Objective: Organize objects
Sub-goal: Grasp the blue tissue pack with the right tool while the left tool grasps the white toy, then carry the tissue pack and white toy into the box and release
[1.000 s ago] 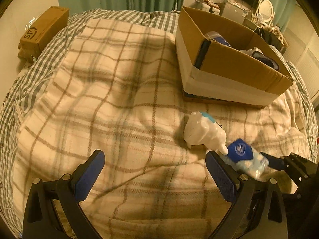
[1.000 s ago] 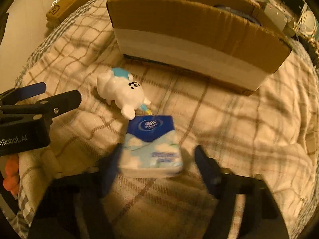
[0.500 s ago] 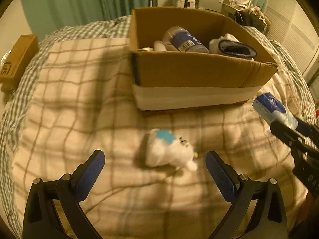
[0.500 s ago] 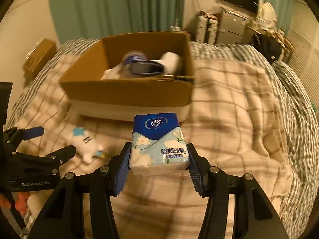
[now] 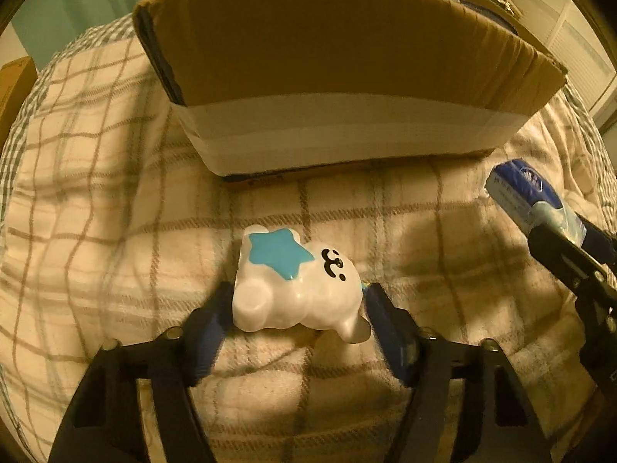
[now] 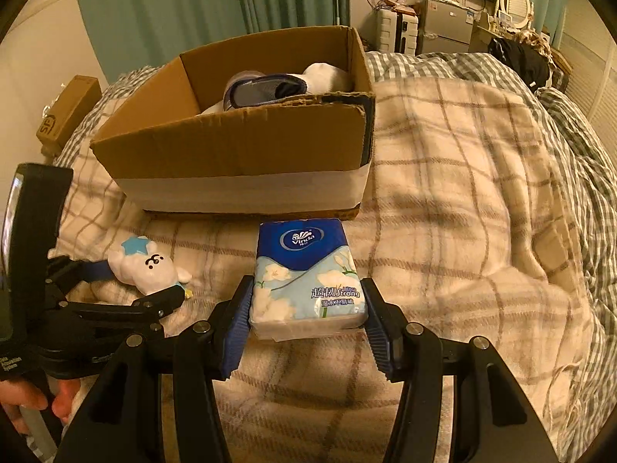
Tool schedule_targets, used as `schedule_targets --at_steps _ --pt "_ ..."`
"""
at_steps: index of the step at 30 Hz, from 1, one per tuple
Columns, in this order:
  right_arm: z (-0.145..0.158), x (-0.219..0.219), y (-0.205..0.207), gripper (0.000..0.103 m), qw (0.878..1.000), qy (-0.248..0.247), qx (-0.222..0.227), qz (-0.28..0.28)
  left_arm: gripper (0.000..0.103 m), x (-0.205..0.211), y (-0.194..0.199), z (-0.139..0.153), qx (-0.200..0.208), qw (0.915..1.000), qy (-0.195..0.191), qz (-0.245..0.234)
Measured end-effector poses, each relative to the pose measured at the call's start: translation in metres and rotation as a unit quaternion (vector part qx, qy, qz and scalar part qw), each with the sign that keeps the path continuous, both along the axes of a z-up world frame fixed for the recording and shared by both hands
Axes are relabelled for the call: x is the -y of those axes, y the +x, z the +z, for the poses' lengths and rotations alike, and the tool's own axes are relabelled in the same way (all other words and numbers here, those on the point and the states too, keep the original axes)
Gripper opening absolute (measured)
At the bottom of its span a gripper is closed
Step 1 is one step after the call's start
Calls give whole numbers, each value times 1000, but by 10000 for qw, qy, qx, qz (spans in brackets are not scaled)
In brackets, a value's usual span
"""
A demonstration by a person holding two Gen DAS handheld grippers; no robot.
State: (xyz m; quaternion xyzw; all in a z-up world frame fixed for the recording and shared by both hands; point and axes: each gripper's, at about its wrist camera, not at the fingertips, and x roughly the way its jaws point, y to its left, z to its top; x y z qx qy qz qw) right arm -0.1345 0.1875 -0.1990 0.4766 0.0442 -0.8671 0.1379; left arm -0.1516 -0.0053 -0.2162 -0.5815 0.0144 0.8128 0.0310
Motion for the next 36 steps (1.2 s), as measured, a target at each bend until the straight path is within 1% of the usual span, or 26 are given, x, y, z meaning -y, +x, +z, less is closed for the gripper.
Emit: schedule_targets --at_steps 4,7,10,16,20,24,30,36 --pt "3 -1 2 53 10000 0 -34 -13 70 1 5 8 -155 9999 47 -28" --pt "7 -2 5 53 10000 -15 -81 -15 67 0 12 20 -345 9994 12 -66" --pt "16 -3 10 53 9999 -23 -166 -36 66 1 19 34 -503 9987 77 -84" --pt "39 -5 23 53 9993 -13 -365 -51 66 5 31 62 -847 9962 212 -11" --pt "59 -6 36 53 9985 -33 -548 -49 66 0 53 83 -1120 9930 378 -17" --pt "81 -6 46 53 9971 -79 -752 -31 66 -5 61 108 -1388 9888 539 -41" --pt "113 -3 46 53 9944 -205 -1032 91 66 -6 53 146 -1770 9822 629 -57" --pt "147 5 24 53 9898 -284 -1377 225 66 -9 22 176 -2068 9769 533 -112"
